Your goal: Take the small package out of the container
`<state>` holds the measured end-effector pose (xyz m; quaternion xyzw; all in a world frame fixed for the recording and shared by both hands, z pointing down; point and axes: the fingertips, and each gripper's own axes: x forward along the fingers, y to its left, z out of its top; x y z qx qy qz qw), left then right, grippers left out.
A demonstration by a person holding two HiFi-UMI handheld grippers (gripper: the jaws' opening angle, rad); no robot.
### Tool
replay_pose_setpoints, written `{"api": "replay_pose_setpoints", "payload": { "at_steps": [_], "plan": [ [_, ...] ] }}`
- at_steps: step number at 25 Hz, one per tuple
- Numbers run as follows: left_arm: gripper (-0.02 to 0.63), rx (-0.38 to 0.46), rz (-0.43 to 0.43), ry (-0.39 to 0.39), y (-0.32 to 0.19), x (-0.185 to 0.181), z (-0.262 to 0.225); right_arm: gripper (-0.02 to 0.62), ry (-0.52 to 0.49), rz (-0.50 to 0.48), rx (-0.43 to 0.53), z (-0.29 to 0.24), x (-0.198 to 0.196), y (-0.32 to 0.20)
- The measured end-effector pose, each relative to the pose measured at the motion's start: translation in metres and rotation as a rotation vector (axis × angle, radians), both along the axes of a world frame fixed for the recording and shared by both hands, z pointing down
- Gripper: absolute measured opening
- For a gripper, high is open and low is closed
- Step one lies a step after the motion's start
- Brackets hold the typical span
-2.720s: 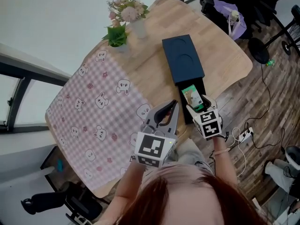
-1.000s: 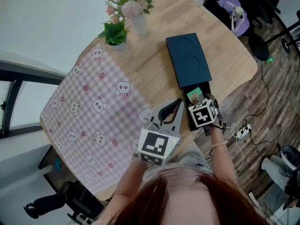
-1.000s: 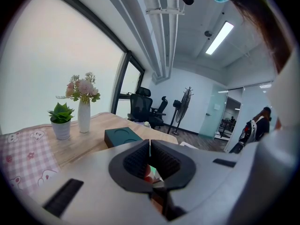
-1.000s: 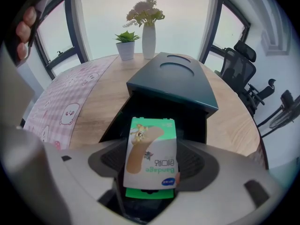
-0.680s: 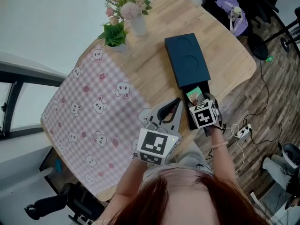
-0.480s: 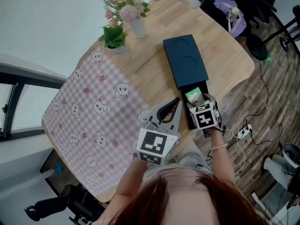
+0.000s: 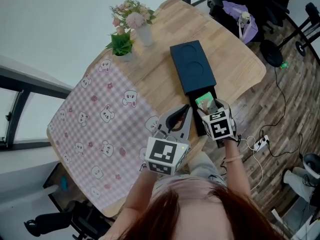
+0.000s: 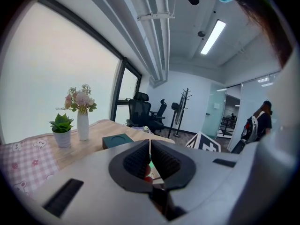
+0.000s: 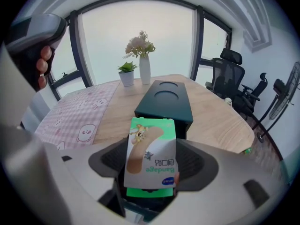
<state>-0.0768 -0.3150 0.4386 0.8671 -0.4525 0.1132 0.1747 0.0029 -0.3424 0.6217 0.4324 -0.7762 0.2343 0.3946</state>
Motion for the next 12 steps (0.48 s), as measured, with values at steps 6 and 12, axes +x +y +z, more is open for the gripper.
{"api": "replay_pose_setpoints", "payload": {
  "at_steps": [6,12],
  "plan": [
    [0.015,0.04,-0.015,-0.021,0.012,0.006,-0.016,0.321,-0.045,-0.02,0.06,-0.032,0.0,0.008],
    [0.015,0.07,-0.035,-0.047,0.027,0.015,-0.026,0.321,-0.095,-0.051,0.114,-0.063,0.004,0.017]
  ]
}}
